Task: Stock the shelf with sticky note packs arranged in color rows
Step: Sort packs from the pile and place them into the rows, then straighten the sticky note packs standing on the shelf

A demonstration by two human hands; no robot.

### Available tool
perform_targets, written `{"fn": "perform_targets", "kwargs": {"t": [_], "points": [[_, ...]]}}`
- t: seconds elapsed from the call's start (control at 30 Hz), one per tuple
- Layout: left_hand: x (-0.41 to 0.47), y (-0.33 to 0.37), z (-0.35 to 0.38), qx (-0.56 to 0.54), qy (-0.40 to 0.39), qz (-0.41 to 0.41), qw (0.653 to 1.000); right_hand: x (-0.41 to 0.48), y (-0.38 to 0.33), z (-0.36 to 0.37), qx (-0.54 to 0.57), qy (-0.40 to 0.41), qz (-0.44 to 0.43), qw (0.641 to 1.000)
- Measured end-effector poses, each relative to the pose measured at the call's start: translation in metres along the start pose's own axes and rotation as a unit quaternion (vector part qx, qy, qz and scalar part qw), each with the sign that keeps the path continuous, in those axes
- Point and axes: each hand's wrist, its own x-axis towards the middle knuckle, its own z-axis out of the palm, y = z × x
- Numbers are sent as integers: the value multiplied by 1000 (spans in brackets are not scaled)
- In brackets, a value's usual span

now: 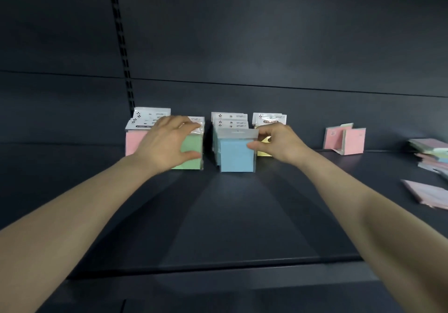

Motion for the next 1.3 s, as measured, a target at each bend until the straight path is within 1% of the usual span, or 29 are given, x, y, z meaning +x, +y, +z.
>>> {"fn": "perform_targets", "kwargs": {"t": [0.07, 0.13, 0.2, 0.33, 0.5, 0.67, 0.8, 0.9, 1.07, 1.3], "points": [[-4, -6, 3, 43, -37, 8, 998, 8, -2, 14, -28, 37, 13, 999], [-7, -9, 6, 66, -47, 16, 997, 12, -1, 29, -80, 87, 16, 993], [-10, -10, 9, 78, -44, 27, 996, 12, -1, 39, -125, 126, 8, 984], [-14, -8, 12, 83, -14, 33, 996, 6, -1, 49, -220, 168, -51, 960], [-19, -7, 11, 76, 9, 33, 997, 2, 0, 49, -313, 154, -114, 930], [-20, 1, 2, 78, 17, 37, 996, -7, -2, 42, -352, 140, -119, 918], [-16, 12, -5, 82, 15, 43, 996, -23, 0, 28, -379, 148, -124, 905], [-11, 29, -9, 71, 23, 51, 996, -39, 8, 12, -397, 158, -118, 896], [1, 72, -10, 63, 54, 76, 994, -71, 34, -21, -393, 183, -90, 897], [45, 162, 16, 36, 41, 110, 992, -114, 112, -82, -417, 191, -36, 888]]}}
